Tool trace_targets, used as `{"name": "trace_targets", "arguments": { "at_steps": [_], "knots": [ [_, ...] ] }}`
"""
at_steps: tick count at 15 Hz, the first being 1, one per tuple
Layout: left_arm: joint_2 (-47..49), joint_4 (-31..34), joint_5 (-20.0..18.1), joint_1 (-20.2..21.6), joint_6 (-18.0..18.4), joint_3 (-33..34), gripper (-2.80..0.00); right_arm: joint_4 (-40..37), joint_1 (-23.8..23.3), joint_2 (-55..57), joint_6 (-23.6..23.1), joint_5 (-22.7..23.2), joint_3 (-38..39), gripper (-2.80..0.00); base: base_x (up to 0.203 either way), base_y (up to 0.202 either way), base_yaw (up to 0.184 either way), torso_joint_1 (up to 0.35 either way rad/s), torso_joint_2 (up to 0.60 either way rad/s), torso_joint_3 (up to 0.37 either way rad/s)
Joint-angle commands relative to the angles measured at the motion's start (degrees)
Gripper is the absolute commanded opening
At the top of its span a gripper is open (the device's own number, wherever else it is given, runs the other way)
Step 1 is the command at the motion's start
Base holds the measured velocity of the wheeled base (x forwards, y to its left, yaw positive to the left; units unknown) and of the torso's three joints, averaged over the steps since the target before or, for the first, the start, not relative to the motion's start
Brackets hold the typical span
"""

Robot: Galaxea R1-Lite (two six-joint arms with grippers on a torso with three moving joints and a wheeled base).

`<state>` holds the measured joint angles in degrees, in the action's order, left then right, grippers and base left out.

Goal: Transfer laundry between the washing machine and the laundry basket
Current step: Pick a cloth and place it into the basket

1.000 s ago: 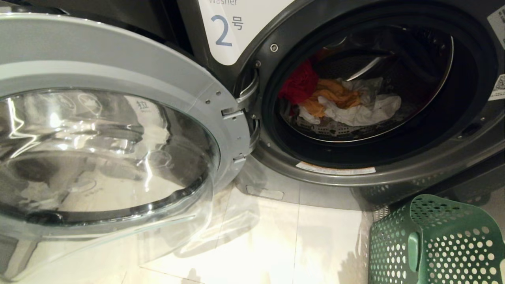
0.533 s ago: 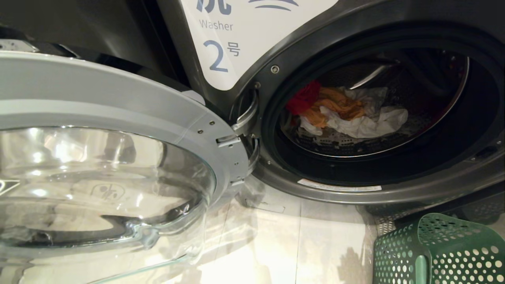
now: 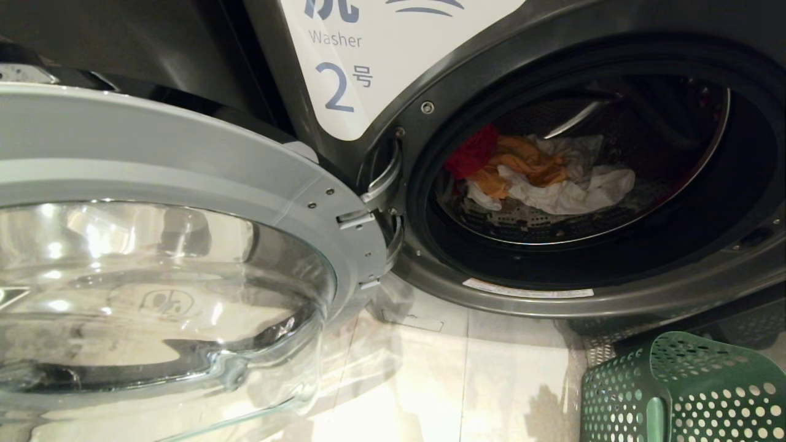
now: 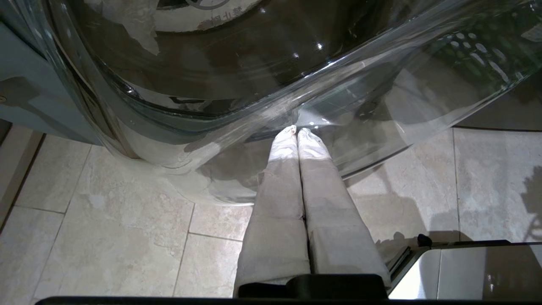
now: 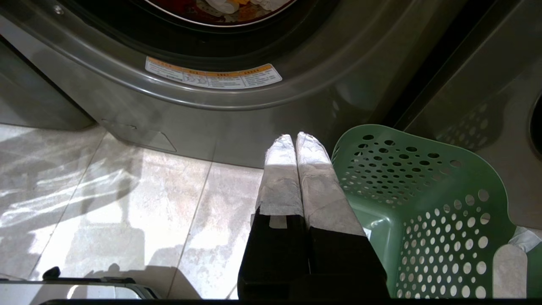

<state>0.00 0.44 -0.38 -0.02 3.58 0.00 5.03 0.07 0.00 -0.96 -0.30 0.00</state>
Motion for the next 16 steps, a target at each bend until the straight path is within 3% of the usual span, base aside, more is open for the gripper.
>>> {"name": "trace_targets", "arguments": {
  "at_steps": [1, 5, 8, 10, 13, 16],
  "knots": [
    [0.0, 0.0, -0.06, -0.06, 0.04, 0.09, -2.8, 0.06, 0.01, 0.0, -0.47, 0.12, 1.93, -2.8, 0.0, 0.0, 0.0, 0.0, 0.0, 0.0],
    [0.0, 0.0, -0.14, 0.02, 0.37, 0.09, -2.8, -0.84, 0.01, 0.24, -8.57, 1.13, -0.73, -2.8, 0.0, 0.0, 0.0, 0.0, 0.0, 0.0],
    [0.0, 0.0, -0.15, 0.02, 0.28, 0.09, -2.8, -5.27, 0.23, 8.19, -9.21, 3.11, -14.87, -2.8, 0.0, 0.0, 0.0, 0.0, 0.0, 0.0],
    [0.0, -0.16, 0.01, -0.06, 0.13, 0.09, -2.8, -7.99, 1.01, 20.26, -8.48, 8.46, -23.1, -2.8, 0.0, 0.0, 0.0, 0.0, 0.0, 0.0],
    [0.0, -0.18, 0.03, -0.05, 0.02, 0.09, -2.8, -9.94, 1.94, 35.44, -8.32, 21.69, -27.23, -2.8, 0.0, 0.0, 0.0, 0.0, 0.0, 0.0],
    [0.0, -0.18, 0.03, 0.0, -0.04, 0.09, -2.8, -10.7, 3.34, 46.22, -9.66, 26.18, -26.65, -2.8, 0.0, 0.0, 0.0, 0.0, 0.0, 0.0]
  ]
}}
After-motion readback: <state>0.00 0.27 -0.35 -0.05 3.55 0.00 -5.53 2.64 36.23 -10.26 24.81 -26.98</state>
